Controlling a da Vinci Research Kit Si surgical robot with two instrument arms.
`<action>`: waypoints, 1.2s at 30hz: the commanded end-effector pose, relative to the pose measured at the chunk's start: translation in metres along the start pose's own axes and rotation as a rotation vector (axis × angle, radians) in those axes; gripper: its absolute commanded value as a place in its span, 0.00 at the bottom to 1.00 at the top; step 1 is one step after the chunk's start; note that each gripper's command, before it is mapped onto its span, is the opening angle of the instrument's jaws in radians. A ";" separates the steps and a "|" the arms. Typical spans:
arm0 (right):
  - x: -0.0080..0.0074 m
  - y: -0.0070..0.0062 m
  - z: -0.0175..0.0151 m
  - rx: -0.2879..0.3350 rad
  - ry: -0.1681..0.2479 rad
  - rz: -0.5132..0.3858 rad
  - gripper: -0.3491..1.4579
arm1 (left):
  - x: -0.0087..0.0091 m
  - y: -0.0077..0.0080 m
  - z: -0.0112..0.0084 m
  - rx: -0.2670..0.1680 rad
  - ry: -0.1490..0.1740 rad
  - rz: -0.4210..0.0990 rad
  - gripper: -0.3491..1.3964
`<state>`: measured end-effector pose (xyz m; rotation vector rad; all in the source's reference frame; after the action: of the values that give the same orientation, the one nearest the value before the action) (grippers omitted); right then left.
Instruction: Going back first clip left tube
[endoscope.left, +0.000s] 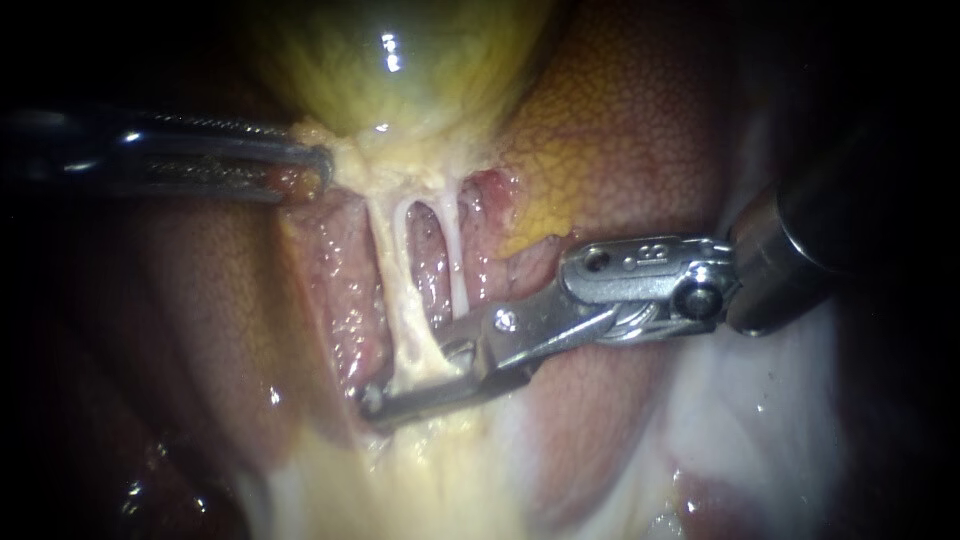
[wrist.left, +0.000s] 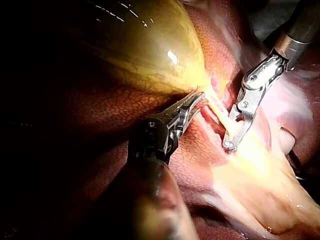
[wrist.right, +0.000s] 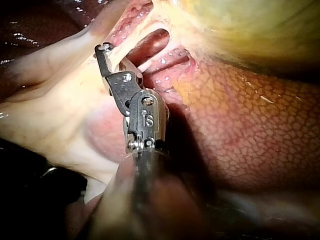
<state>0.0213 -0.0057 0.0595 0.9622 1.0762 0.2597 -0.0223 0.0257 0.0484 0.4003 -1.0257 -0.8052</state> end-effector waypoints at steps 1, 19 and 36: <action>0.0000 -0.0001 0.0000 0.000 0.000 -0.001 0.00 | 0.0000 0.0000 0.0000 0.000 0.000 0.000 0.00; 0.0004 -0.0003 0.0007 -0.212 0.061 -0.066 0.47 | 0.0001 0.0001 -0.0002 0.001 0.000 0.001 0.00; 0.0010 -0.0051 -0.0040 -0.494 0.004 -0.394 0.47 | 0.0003 0.0004 -0.0010 0.006 0.001 -0.003 0.00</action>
<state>0.0165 -0.0058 0.0538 0.2956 1.1070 0.1947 -0.0212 0.0256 0.0484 0.4073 -1.0262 -0.8060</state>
